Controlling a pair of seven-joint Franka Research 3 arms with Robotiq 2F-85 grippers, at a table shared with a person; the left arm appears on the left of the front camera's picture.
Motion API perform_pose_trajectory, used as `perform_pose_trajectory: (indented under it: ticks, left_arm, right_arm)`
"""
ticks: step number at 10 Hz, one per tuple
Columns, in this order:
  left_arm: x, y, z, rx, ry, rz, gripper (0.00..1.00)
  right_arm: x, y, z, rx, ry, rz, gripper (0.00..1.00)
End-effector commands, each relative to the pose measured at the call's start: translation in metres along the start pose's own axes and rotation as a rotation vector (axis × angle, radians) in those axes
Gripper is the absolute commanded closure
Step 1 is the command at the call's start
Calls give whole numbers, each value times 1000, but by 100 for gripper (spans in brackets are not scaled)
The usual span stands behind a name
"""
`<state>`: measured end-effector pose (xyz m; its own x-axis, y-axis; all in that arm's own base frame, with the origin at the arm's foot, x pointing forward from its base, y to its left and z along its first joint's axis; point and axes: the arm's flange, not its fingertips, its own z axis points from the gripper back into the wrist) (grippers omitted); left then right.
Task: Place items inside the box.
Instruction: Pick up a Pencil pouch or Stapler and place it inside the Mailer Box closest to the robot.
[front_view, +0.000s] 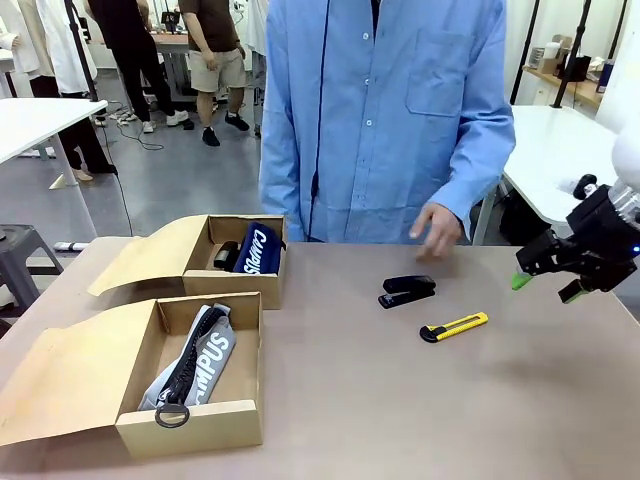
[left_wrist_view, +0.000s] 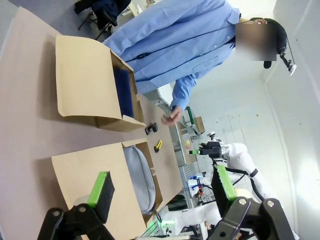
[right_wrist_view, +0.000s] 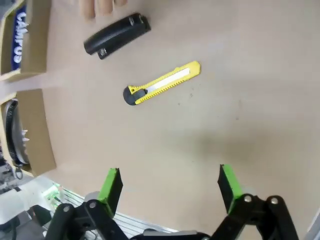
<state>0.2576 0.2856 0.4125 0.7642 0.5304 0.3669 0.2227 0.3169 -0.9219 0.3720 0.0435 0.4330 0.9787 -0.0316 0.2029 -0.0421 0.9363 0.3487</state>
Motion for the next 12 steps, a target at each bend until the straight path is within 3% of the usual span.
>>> perform_pose_trajectory:
  ticks: [1,2,3,4,6,9,12]
  left_arm:
    - [0,-2,-1,-20,-13,-22,0]
    - [0,-2,-1,-20,-13,-22,0]
    - [0,-2,-1,-20,-13,-22,0]
    - [0,-2,-1,-20,-13,-22,0]
    - [0,-2,-1,-20,-13,-22,0]
    - [0,-2,-1,-20,-13,-22,0]
    - [0,-2,-1,-20,-13,-22,0]
  right_arm:
    - [-1,-2,-4,-1,6,-7,0]
    - [-3,-34,0,-19,30,-115,0]
    - [-19,-79,27,40,-25,-149,0]
    - [-38,-122,50,95,-58,-162,0]
    - [-75,-173,70,167,-71,-100,0]
    - [-88,-194,44,188,-59,-172,0]
    - [-78,-184,39,197,-64,-163,0]
